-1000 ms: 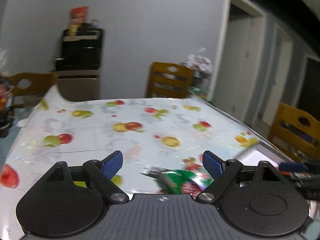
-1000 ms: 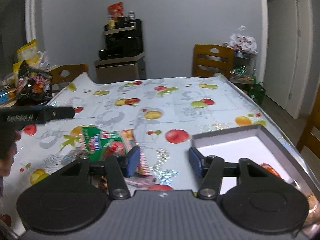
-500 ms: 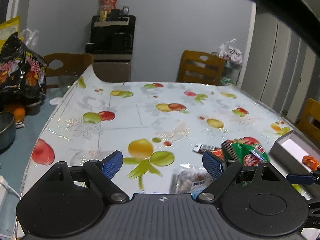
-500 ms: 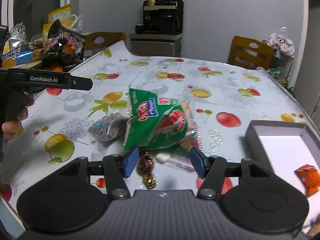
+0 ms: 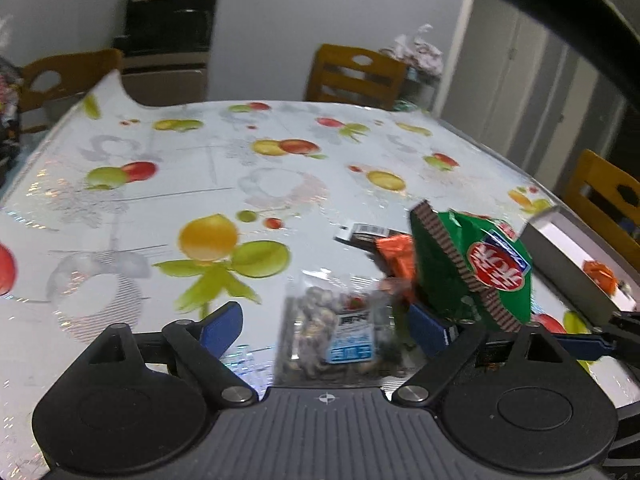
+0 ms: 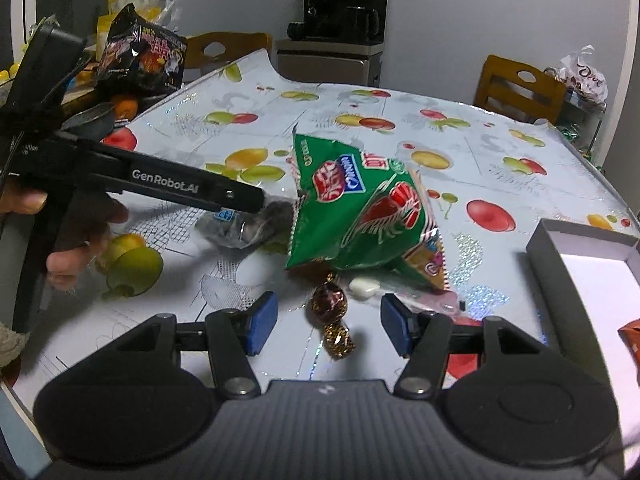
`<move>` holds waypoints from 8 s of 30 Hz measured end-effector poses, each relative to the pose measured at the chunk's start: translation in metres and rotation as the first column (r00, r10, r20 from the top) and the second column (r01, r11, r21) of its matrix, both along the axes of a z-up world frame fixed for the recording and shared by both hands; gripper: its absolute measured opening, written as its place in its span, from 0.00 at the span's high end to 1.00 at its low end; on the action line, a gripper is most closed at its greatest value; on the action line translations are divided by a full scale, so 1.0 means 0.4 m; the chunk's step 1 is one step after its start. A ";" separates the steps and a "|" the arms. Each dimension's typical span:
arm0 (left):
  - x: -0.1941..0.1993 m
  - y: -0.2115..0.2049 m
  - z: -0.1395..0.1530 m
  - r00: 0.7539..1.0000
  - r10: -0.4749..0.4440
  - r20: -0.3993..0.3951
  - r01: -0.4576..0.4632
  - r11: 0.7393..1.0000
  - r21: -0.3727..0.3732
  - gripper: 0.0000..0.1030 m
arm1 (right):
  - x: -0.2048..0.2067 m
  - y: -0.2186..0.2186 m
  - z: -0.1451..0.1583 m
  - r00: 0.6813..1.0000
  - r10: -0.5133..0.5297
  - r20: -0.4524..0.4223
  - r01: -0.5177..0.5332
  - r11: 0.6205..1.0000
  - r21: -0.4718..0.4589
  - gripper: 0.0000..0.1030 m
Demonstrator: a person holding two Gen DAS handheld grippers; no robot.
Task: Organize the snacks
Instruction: 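Grasp the clear sunflower-seed bag with the left gripper while the right grasps the brown chocolate, then lift the seed bag and chocolate and carry both toward the grey box, then lower both held snacks over the grey box, then open the left gripper to drop the seed bag while the right releases the chocolate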
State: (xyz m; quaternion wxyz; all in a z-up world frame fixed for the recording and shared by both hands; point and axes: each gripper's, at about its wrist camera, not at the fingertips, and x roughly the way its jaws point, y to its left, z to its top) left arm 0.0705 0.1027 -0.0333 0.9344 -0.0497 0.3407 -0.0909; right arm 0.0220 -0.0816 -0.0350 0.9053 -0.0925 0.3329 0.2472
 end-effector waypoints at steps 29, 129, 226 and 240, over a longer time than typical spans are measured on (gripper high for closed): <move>0.016 -0.058 -0.057 0.999 0.018 0.027 -0.022 0.990 0.138 0.30 | 0.030 0.041 -0.058 0.998 -0.043 0.038 0.041 0.999 0.035 0.56; -0.229 -0.349 -0.054 0.967 -0.252 -0.027 0.253 0.949 0.188 0.38 | -0.103 -0.240 -0.061 0.992 -0.069 0.110 0.061 0.996 0.068 0.78; 0.378 -0.951 -0.050 0.894 -0.444 -0.066 0.446 0.864 0.233 0.40 | 0.239 -0.806 -0.024 0.810 -0.583 -0.063 0.585 0.799 0.140 0.78; 0.365 -0.941 -0.029 0.898 -0.438 -0.039 0.436 0.875 0.210 0.21 | 0.234 -0.805 -0.023 0.803 -0.594 -0.050 0.595 0.792 0.134 0.77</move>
